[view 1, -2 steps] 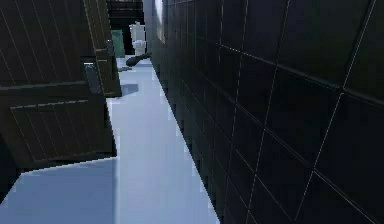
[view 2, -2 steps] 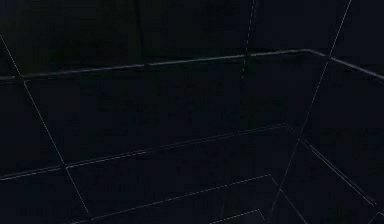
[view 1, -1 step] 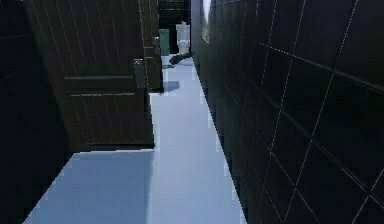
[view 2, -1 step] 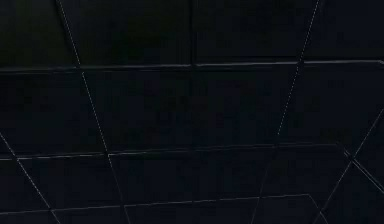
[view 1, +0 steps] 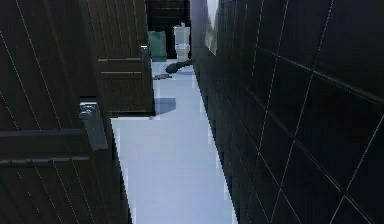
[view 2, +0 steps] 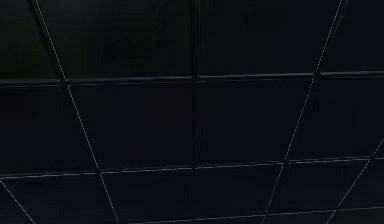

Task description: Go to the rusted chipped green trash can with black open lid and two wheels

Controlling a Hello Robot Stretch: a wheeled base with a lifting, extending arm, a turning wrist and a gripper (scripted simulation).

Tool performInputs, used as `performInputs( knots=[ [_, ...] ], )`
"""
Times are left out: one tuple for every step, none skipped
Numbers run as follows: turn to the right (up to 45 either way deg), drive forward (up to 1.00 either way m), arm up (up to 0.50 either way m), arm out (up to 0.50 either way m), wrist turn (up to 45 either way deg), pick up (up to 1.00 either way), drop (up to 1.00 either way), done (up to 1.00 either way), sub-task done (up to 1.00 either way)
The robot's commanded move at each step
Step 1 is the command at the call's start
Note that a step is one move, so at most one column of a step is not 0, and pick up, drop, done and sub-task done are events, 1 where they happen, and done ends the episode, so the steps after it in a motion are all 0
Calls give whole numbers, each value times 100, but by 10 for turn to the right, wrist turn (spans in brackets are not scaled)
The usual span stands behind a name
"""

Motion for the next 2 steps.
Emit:
performInputs(
  knots=[
    [-30, 0, 0, 0, 0, 0, 0, 0, 0],
    [0, 100, 0, 0, 0, 0, 0, 0, 0]
  ],
)
